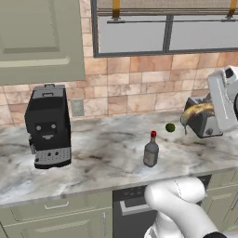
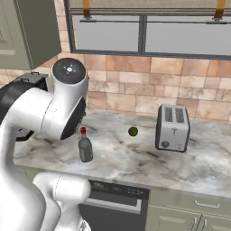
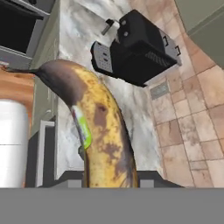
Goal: Place the liquor on the top shelf of the fridge to keep it out of children's reach, and place the banana and lime on lower shelves for easy access.
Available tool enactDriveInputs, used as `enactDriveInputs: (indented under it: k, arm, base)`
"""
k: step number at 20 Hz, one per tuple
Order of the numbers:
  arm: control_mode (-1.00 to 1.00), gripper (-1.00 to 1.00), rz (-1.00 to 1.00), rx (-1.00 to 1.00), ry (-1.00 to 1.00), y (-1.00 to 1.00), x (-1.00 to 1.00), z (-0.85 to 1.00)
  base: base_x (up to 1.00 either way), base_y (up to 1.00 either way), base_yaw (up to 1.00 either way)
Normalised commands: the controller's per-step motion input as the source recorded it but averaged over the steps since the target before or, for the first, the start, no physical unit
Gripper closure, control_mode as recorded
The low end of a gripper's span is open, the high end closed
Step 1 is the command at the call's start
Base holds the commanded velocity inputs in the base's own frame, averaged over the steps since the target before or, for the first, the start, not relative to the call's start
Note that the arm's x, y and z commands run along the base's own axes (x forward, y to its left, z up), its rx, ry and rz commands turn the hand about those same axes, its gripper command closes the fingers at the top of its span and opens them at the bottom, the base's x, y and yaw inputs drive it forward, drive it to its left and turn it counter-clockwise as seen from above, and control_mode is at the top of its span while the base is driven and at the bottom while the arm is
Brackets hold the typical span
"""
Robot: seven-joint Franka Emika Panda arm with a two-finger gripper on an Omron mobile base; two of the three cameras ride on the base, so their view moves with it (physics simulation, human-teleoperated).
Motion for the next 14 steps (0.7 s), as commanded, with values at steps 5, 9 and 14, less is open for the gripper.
enactDriveInputs:
  k: [5,9,14]
  arm:
    - [-1.00,1.00,0.00,-0.30,0.00,0.76,-0.01,0.00]
    - [-1.00,1.00,0.00,-0.25,0.00,0.72,0.00,-0.07]
    - [-1.00,1.00,0.00,-0.18,0.00,0.59,-0.02,0.00]
  base:
    - [0.00,0.00,0.00]
    - [0.00,0.00,0.00]
    - [0.00,0.00,0.00]
